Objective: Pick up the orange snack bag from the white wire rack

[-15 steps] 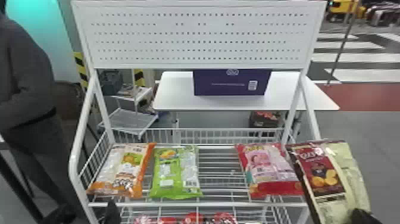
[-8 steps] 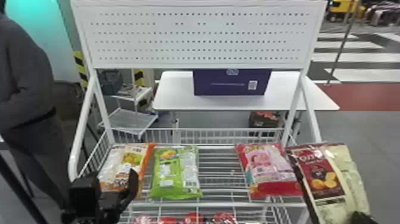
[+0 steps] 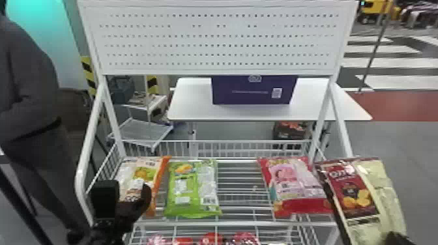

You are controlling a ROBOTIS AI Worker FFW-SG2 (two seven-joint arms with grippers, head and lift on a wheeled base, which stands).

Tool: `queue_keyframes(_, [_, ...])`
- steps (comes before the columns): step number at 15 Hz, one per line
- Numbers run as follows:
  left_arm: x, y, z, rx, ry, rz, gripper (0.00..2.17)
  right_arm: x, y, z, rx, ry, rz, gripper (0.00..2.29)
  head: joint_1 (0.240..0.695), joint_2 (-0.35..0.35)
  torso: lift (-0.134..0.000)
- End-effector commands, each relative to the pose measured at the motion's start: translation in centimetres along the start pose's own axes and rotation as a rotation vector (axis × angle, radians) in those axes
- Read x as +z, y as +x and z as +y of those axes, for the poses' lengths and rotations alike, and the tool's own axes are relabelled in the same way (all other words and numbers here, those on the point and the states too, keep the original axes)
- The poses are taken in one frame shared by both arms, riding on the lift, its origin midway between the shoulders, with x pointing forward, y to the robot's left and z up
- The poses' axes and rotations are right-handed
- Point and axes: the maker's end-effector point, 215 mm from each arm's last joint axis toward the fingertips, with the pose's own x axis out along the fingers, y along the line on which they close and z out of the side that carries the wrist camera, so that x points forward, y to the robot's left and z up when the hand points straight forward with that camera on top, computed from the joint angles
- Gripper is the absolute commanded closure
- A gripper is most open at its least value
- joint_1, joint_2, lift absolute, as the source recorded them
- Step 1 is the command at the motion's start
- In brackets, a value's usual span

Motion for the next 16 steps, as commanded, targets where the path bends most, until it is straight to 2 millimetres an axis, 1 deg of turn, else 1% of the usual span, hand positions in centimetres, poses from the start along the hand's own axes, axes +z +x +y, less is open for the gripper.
queue_keyframes(1, [-0.5,0.3,-0.1,-0.004,0.010,0.030,0.27,-0.1,0.1,-0.1,-0.001,0.000,0.000,2.26,0.499,0.000,0.000])
queue_keyframes(2, [-0.3,0.5,-0.1,-0.006,0.011,0.030,0.27,-0.1,0.1,-0.1,-0.003,0.000,-0.001,2.26,0.499,0.000,0.000])
queue_keyframes(3, [-0.4,0.6,-0.4,-0.021,0.010,0.037,0.35,-0.1,0.1,-0.2,-0.003,-0.001,-0.001,2.26,0.499,0.000,0.000])
queue_keyframes(4, [-1.2,0.6,-0.5,-0.031,0.004,0.070,0.56,-0.1,0.1,-0.2,-0.004,0.001,-0.001,2.26,0.499,0.000,0.000])
queue_keyframes(5, [-1.9,0.7,-0.3,-0.033,0.005,0.095,0.83,-0.3,0.2,-0.3,-0.005,0.001,0.002,2.26,0.499,0.000,0.000])
queue_keyframes(6, [-1.7,0.7,-0.4,-0.036,0.000,0.093,1.26,-0.1,0.3,-0.3,-0.004,-0.001,-0.003,2.26,0.499,0.000,0.000])
queue_keyframes(7, [-2.1,0.7,-0.5,-0.037,0.006,0.106,1.52,-0.3,0.3,-0.3,-0.004,0.000,-0.001,2.26,0.499,0.000,0.000])
queue_keyframes(8, [-2.3,0.7,-0.2,-0.028,0.007,0.112,1.83,-0.3,0.3,-0.3,-0.004,0.000,-0.001,2.26,0.499,0.000,0.000])
queue_keyframes(9, [-2.2,0.5,0.0,-0.014,0.010,0.109,2.03,-0.4,0.3,-0.3,-0.005,0.000,0.000,2.26,0.499,0.000,0.000])
queue_keyframes(10, [-2.2,0.2,0.2,-0.011,0.003,0.104,2.07,-0.4,0.4,-0.4,-0.005,0.001,0.000,2.26,0.499,0.000,0.000])
queue_keyframes(11, [-1.3,-0.3,0.2,-0.010,-0.005,0.086,2.07,-0.3,0.4,-0.4,-0.005,0.002,-0.001,2.26,0.499,0.000,0.000])
queue_keyframes(12, [-0.5,-1.0,0.3,-0.009,-0.010,0.065,2.07,-0.3,0.4,-0.4,-0.007,0.003,-0.002,2.26,0.499,0.000,0.000])
queue_keyframes(13, [1.1,-2.0,-0.3,-0.021,-0.019,0.029,2.07,-0.4,0.4,-0.4,-0.007,0.005,0.000,2.26,0.499,0.000,0.000])
queue_keyframes(14, [2.2,-3.3,-0.6,-0.034,-0.025,0.004,2.07,-0.3,0.4,-0.5,-0.008,0.004,-0.002,2.26,0.499,0.000,0.000])
queue_keyframes(15, [3.2,-4.8,-0.3,-0.042,-0.043,-0.014,2.07,-0.3,0.4,-0.5,-0.008,0.004,-0.002,2.26,0.499,0.000,0.000])
queue_keyframes(16, [3.8,-6.4,-0.7,-0.059,-0.062,-0.026,2.07,-0.3,0.4,-0.5,-0.009,0.005,-0.002,2.26,0.499,0.000,0.000])
